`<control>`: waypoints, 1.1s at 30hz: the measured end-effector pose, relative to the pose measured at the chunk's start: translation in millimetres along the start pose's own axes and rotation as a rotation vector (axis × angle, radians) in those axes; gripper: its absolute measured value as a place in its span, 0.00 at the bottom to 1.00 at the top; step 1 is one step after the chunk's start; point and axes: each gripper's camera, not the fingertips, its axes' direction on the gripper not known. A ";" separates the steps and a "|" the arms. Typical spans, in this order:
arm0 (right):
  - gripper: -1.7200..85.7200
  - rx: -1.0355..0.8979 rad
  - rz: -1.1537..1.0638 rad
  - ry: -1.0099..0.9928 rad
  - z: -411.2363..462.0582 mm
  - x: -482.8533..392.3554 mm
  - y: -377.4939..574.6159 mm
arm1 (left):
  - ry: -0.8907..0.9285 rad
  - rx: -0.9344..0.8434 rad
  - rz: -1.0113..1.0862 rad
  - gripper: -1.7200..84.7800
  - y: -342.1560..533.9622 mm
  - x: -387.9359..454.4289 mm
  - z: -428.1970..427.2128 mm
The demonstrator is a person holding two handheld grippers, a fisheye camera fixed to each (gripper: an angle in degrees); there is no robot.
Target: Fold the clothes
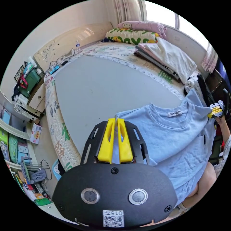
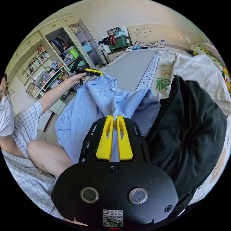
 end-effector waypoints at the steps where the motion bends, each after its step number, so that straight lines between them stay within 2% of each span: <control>1: 0.06 0.016 -0.009 0.008 -7.5 -3.4 -1.7 | 0.003 0.042 0.006 0.02 6.3 0.5 -12.6; 7: 0.05 0.127 -0.164 0.058 -76.5 -63.0 13.2 | 0.075 0.395 0.036 0.02 131.5 19.0 -158.1; 9: 0.05 0.113 -0.233 0.074 -87.5 -92.0 46.6 | 0.150 0.490 0.047 0.02 220.1 38.3 -204.6; 13: 0.06 0.004 -0.190 0.074 -73.1 -104.9 113.8 | 0.303 0.409 -0.046 0.03 354.0 68.6 -209.1; 15: 0.07 -0.144 -0.078 0.051 -51.4 -87.6 149.1 | 0.318 0.299 -0.158 0.03 419.8 86.3 -188.2; 18: 0.09 -0.108 0.044 0.003 -70.1 -64.1 164.2 | 0.292 0.349 -0.337 0.04 469.2 79.2 -193.2; 21: 0.09 0.085 0.120 0.012 -112.3 -42.1 148.0 | 0.249 0.442 -0.469 0.06 474.1 48.4 -211.5; 24: 0.10 0.180 0.148 0.044 -120.5 -19.9 108.6 | 0.202 0.485 -0.549 0.10 445.4 17.0 -211.5; 28: 0.14 0.116 0.158 0.039 -86.5 7.3 42.3 | 0.229 0.456 -0.613 0.13 395.0 -20.4 -177.3; 33: 0.18 -0.056 0.280 0.172 -34.3 62.6 -35.8 | 0.248 0.298 -0.726 0.20 339.4 -67.6 -109.8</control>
